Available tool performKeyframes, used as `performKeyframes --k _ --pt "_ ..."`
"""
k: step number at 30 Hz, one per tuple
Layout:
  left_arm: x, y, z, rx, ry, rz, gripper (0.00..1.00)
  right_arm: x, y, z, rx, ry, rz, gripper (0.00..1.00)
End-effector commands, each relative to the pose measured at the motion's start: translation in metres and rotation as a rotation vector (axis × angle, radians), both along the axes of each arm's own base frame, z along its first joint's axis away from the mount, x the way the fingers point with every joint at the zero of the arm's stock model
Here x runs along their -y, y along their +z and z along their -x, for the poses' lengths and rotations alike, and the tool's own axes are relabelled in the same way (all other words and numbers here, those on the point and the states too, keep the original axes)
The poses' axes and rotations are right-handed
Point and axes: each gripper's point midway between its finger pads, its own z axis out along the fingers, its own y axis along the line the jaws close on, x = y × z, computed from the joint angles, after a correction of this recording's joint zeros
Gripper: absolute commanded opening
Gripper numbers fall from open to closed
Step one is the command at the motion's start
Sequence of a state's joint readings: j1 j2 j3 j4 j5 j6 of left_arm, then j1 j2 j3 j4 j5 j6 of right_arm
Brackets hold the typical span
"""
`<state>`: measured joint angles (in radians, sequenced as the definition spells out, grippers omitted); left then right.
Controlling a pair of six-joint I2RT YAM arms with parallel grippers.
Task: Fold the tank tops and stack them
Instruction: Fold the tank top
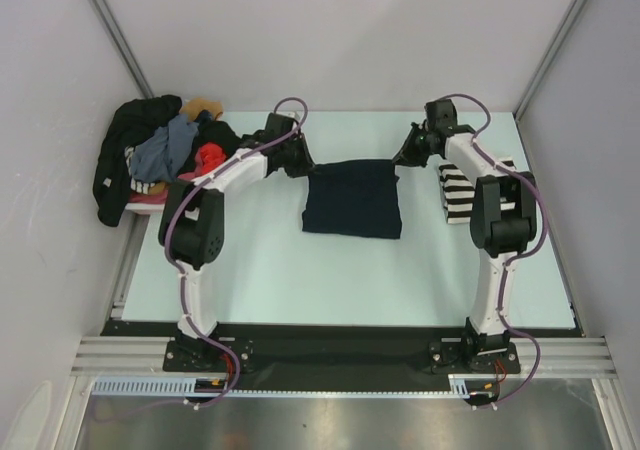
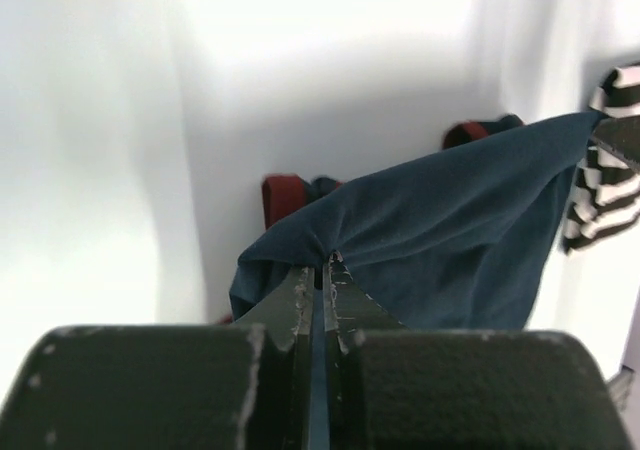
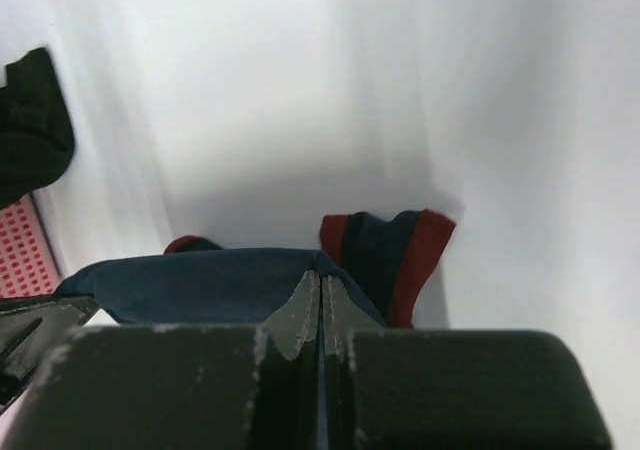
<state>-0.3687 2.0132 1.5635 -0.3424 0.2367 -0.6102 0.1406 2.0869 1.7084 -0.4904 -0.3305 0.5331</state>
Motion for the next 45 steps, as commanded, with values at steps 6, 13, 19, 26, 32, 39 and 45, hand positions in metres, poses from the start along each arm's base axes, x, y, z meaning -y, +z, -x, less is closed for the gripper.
performKeyframes --k 6,13,19,26,32,39,45 --pt "0.001 -0.009 -0.055 0.148 -0.003 -0.043 0.35 0.012 -0.022 -0.035 0.054 -0.084 0.024 0.19" --pt "-0.02 0.034 -0.052 0.265 0.034 -0.118 0.89 0.025 0.018 -0.02 0.179 -0.103 0.076 0.74" --pt "-0.016 0.095 -0.008 0.351 -0.008 -0.095 0.83 -0.001 0.063 0.027 0.276 0.054 -0.067 0.32" --pt "0.047 0.086 0.082 0.268 -0.231 0.194 0.32 -0.051 0.054 0.107 0.244 0.255 -0.242 0.0" --pt "0.063 0.072 0.104 0.249 -0.263 0.302 0.12 -0.081 0.044 0.137 0.25 0.352 -0.443 0.0" --pt "0.039 -0.014 0.096 0.13 -0.183 0.43 0.0 -0.089 -0.022 0.14 0.156 0.374 -0.659 0.0" --pt "0.003 -0.081 0.087 0.043 -0.105 0.439 0.0 -0.065 -0.076 0.132 0.074 0.257 -0.656 0.0"
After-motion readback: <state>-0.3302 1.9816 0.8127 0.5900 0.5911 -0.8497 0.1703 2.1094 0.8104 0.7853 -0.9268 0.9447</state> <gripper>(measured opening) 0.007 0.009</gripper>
